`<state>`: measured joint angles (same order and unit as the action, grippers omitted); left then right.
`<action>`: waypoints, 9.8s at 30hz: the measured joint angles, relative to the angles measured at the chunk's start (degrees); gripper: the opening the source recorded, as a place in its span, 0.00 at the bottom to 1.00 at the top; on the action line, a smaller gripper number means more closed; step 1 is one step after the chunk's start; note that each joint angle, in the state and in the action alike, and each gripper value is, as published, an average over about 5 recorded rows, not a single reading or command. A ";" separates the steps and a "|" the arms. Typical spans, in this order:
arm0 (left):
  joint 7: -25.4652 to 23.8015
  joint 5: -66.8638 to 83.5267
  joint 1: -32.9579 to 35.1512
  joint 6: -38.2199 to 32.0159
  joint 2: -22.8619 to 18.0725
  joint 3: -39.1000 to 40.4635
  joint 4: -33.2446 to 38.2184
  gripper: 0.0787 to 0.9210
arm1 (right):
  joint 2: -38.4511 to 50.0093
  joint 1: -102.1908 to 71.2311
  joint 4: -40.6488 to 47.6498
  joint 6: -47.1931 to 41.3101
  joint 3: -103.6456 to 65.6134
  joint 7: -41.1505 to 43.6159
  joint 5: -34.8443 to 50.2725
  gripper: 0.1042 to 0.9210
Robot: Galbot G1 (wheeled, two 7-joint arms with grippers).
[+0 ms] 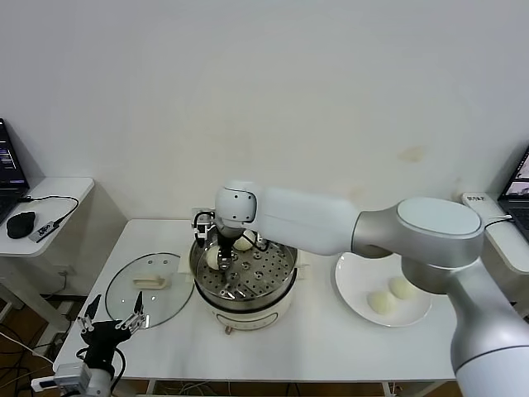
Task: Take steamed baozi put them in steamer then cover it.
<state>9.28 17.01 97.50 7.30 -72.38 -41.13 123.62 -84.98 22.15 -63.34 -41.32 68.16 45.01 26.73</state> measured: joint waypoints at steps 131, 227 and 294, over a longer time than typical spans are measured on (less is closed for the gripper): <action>-0.27 -1.06 3.39 1.17 -0.05 -0.37 3.03 0.88 | 31.99 11.82 -23.58 21.04 -4.00 16.62 -13.33 0.60; -0.30 -1.51 1.61 1.06 0.98 1.64 2.08 0.88 | 50.98 -9.10 -22.37 25.84 -16.88 18.74 -29.61 0.88; -0.33 -1.48 2.72 0.97 1.47 0.19 0.85 0.88 | 46.55 -28.84 -2.96 28.27 -33.76 19.76 -45.77 0.61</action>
<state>8.95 15.53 100.21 8.27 -70.91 -40.94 124.48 -38.43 -6.68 -66.30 -13.05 34.40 64.78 -19.05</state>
